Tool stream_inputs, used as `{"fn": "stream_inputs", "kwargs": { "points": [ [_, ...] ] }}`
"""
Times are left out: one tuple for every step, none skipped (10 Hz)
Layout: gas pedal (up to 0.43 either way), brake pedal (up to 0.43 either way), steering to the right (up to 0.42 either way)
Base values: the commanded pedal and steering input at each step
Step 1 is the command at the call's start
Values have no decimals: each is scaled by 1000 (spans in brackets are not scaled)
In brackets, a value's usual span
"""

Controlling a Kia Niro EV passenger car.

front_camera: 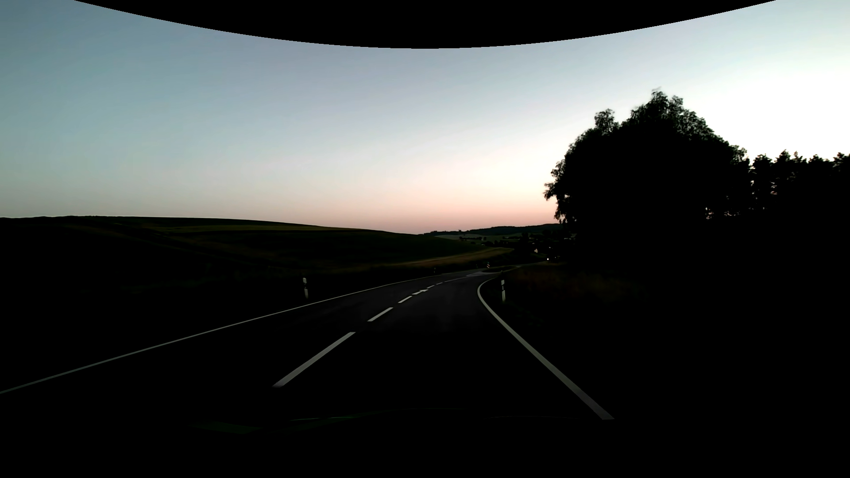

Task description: Follow the waypoints while adhering to traffic rules and regulations

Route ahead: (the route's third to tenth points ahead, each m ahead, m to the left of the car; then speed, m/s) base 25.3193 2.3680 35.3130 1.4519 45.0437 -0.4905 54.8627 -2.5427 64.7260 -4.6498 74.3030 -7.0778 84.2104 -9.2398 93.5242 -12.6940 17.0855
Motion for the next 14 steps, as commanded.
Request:
{"fn": "stream_inputs", "kwargs": {
  "points": [
    [0, 110, 14],
    [0, 116, 14],
    [0, 128, 14],
    [0, 128, 14],
    [0, 134, 14],
    [0, 134, 14],
    [0, 134, 14],
    [0, 140, 14],
    [0, 140, 16],
    [0, 140, 21],
    [0, 140, 31],
    [0, 140, 38],
    [0, 140, 44],
    [0, 140, 45]
  ]
}}
